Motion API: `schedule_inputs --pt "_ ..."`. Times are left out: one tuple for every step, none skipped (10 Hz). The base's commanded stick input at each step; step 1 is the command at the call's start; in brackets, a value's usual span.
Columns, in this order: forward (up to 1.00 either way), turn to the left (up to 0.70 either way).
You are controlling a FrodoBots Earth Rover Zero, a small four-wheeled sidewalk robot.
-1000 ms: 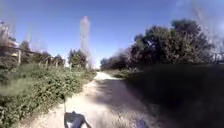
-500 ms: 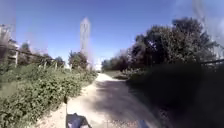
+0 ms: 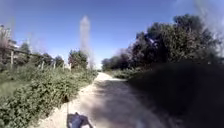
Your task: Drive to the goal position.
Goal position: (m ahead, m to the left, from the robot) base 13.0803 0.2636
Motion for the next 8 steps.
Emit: schedule_inputs --pt "0.5 0.0" --pt "0.5 0.0" --pt "0.5 0.0" --pt "0.5 0.0" --pt "0.5 0.0" --pt "0.5 0.0" --pt "0.5 0.0" --pt "0.5 0.0"
